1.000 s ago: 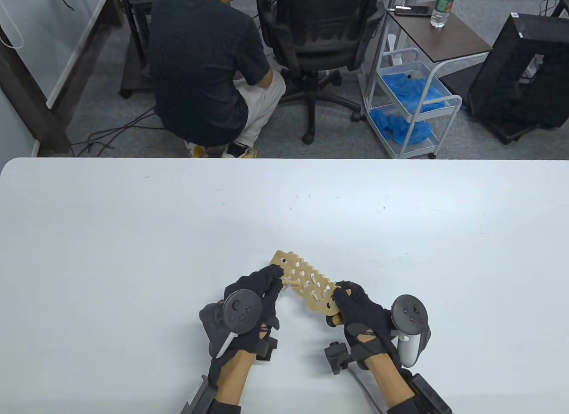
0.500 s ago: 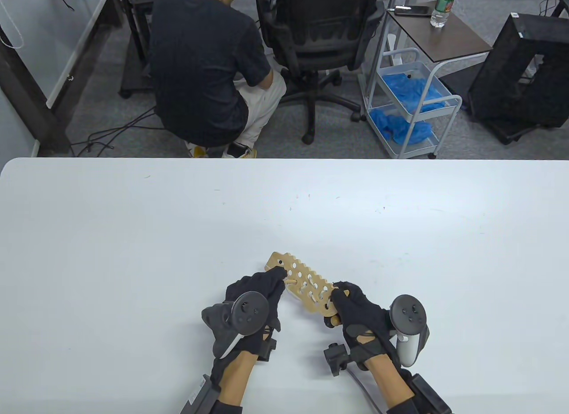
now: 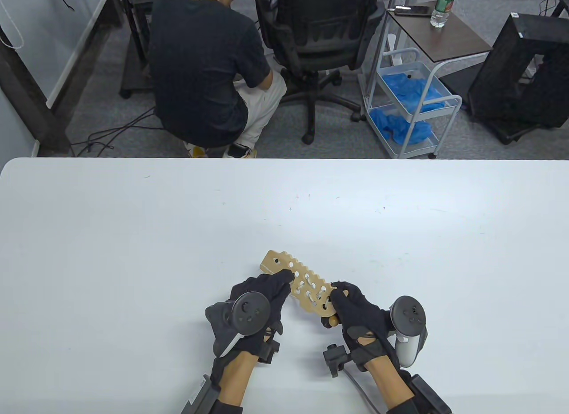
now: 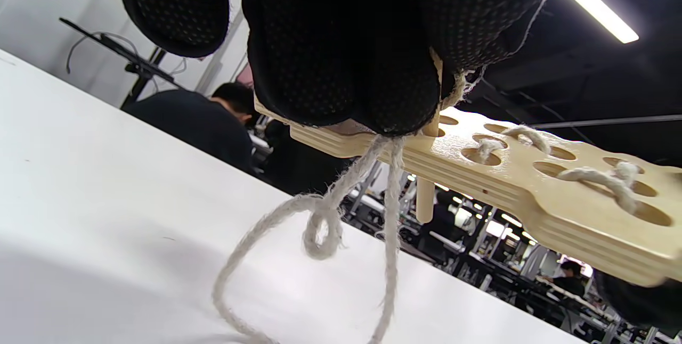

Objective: Remove rope from all holes on crocodile lacing toy

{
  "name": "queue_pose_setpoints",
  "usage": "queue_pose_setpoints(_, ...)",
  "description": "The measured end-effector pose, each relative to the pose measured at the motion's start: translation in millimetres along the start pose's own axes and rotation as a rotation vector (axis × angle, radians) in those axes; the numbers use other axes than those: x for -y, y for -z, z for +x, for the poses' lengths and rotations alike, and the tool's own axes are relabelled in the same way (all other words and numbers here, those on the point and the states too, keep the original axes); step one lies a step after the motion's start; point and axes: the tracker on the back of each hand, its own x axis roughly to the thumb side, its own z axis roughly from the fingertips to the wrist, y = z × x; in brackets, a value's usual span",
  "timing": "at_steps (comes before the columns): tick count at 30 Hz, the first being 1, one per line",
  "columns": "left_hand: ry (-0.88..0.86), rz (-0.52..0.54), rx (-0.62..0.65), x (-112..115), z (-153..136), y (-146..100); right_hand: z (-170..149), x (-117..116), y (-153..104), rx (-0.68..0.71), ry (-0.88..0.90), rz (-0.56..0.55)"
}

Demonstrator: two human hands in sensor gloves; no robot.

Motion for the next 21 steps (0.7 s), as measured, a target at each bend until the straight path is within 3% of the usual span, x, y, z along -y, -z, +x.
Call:
queue_pose_setpoints(16, -0.106, -0.084, 0.012, 9, -5, 3, 6, 14, 0, -0.019, 0.082, -0.072)
queue_pose_setpoints(21, -0.142, -0.038, -0.044, 3, -10, 2, 11, 16, -1, -0.005, 0.092, -0.091)
